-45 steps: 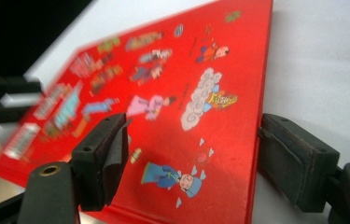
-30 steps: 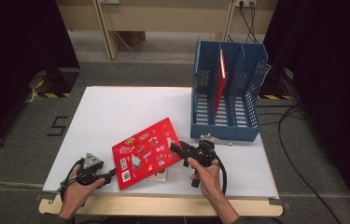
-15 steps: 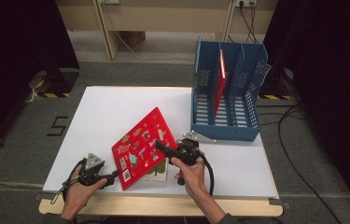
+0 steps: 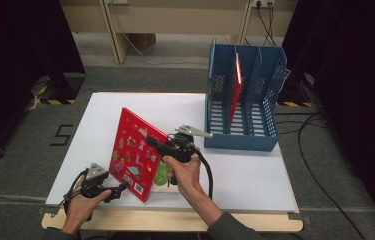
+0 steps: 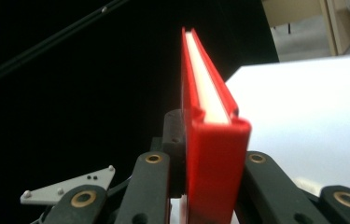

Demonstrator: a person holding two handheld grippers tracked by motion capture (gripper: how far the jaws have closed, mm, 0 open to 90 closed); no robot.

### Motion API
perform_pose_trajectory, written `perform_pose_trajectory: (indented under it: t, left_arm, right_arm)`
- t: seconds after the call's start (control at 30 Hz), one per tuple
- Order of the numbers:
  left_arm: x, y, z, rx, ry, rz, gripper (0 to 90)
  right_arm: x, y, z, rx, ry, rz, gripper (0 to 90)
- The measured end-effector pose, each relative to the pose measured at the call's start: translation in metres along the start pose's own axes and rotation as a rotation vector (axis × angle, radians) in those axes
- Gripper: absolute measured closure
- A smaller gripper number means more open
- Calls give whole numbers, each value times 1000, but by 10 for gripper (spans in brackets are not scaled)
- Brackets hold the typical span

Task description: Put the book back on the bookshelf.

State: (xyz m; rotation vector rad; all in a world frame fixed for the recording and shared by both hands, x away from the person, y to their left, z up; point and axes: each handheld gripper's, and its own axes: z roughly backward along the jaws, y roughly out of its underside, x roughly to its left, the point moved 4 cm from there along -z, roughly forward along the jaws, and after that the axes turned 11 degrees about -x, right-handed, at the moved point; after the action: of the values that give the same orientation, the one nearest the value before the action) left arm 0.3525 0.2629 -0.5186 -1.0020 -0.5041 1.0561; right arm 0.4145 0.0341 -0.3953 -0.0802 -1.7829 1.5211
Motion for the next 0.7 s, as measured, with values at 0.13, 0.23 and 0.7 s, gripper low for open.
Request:
perform_pose_trajectory:
  t: [0.13, 0.23, 0.7]
  left_arm:
    - [3, -1, 2, -11, -15, -5, 176]
    - [3, 0, 1, 6, -17, -6, 183]
    - [8, 2, -2, 22, -34, -11, 183]
  right_arm:
    - [11, -13, -12, 8, -7, 50, 796]
    - [13, -26, -14, -4, -3, 111, 795]
    - [-28, -58, 20, -72, 53, 195, 793]
